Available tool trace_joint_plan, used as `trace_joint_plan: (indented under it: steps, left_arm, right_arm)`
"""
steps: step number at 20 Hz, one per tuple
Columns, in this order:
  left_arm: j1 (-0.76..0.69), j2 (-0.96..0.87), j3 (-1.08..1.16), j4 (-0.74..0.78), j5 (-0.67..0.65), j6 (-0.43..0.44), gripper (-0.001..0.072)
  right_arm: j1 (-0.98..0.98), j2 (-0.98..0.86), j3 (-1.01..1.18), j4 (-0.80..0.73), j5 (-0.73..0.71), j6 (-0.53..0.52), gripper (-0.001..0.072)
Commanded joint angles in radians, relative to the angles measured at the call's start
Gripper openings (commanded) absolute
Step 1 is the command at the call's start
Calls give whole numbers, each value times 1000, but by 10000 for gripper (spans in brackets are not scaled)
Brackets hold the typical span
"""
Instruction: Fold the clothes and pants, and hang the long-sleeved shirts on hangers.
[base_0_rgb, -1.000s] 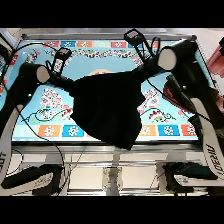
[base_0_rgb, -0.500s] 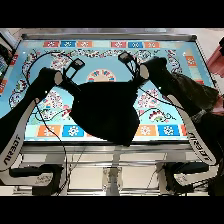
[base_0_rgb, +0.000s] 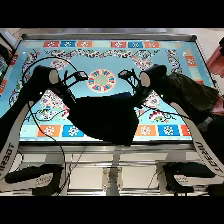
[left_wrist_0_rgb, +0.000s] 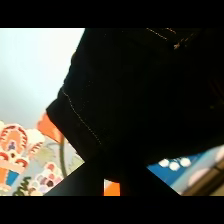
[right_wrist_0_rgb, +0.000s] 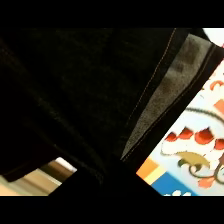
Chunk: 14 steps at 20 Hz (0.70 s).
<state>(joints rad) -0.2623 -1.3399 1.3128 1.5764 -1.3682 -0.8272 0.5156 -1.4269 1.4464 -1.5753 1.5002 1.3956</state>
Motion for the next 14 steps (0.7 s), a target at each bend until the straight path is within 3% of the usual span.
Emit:
trace_joint_plan:
  steps: [1, 5, 14]
  left_arm:
    - [0, 58, 0, -19, -137, 31, 85]
    - [0, 87, 0, -94, -237, 25, 85]
    - [0, 85, -1, -280, -471, -68, 110]
  right_arm:
    - [7, 100, -60, 91, 60, 21, 16]
    - [84, 148, -80, 155, 64, 74, 16]
    - [185, 145, -280, 139, 141, 108, 43]
